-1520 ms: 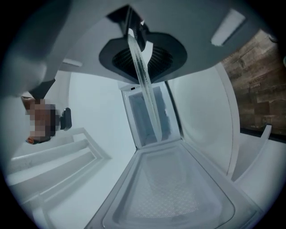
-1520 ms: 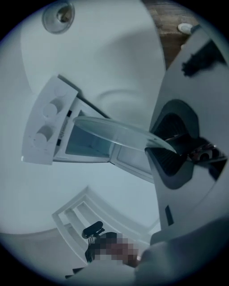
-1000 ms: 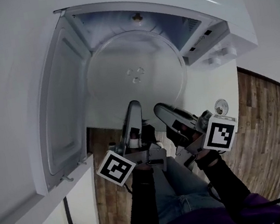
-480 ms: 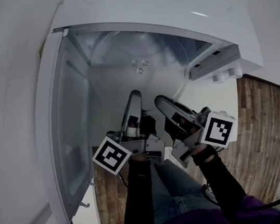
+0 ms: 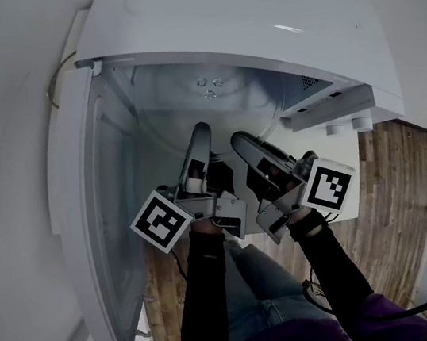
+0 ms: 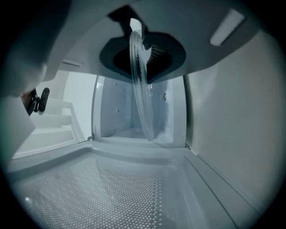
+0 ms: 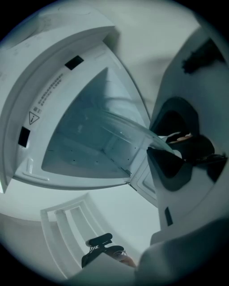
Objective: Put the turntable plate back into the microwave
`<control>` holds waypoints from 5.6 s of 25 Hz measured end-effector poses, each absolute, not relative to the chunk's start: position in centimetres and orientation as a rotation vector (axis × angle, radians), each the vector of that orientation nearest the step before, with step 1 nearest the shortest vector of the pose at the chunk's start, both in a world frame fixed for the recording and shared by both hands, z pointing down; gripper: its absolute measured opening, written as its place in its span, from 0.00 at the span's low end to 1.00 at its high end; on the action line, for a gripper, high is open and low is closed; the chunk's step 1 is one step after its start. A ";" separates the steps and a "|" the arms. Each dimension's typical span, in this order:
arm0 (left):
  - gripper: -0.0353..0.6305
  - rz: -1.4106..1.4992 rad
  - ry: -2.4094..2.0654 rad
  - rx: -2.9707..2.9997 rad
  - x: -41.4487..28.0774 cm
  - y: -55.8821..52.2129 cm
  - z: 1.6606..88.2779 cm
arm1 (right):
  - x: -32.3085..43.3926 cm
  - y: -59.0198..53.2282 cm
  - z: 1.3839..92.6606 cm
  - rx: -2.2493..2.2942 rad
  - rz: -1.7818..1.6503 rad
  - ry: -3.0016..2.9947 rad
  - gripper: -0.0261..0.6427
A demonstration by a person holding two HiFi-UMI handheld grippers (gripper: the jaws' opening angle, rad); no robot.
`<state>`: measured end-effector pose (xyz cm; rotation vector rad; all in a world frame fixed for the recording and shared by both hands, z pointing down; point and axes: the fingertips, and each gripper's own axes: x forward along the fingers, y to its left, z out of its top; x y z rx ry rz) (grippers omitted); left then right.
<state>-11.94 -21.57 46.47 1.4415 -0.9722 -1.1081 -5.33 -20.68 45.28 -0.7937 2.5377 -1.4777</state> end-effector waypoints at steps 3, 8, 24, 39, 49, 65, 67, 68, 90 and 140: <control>0.11 -1.105 -0.979 1.438 -12.0 -21.7 46.2 | -5.4 -20.8 45.0 -0.803 -1.473 2.543 0.19; 0.10 -1.116 -1.005 1.384 -12.4 -21.6 45.7 | -5.8 -20.9 44.2 -0.817 -1.455 2.566 0.19; 0.11 -1.174 -0.946 1.357 -13.0 -27.4 46.4 | -5.3 -24.7 44.9 -0.872 -1.348 2.624 0.26; 0.12 -1.082 -1.020 1.298 -12.8 -30.7 47.8 | -6.2 -25.7 44.8 -0.814 -1.374 2.592 0.26; 0.12 -0.999 -1.051 1.278 -12.4 -31.3 48.5 | -6.3 -26.7 46.2 -0.887 -1.420 2.551 0.13; 0.21 -0.854 -1.203 1.364 -12.3 -25.7 49.0 | -4.3 -28.1 47.0 -0.997 -1.428 2.389 0.12; 0.20 -0.812 -1.188 1.361 -11.8 -25.2 49.7 | -4.6 -28.1 47.1 -1.000 -1.419 2.415 0.12; 0.20 -0.795 -1.179 1.360 -11.5 -25.0 50.0 | -4.7 -28.0 47.4 -1.008 -1.420 2.429 0.12; 0.10 -0.596 -1.202 1.451 -9.8 -25.9 51.4 | -3.4 -27.2 50.0 -1.301 -1.438 2.519 0.13; 0.06 -0.718 -2.511 2.426 -7.1 -8.7 5.0 | 3.1 -11.9 4.7 -1.334 0.645 2.379 0.06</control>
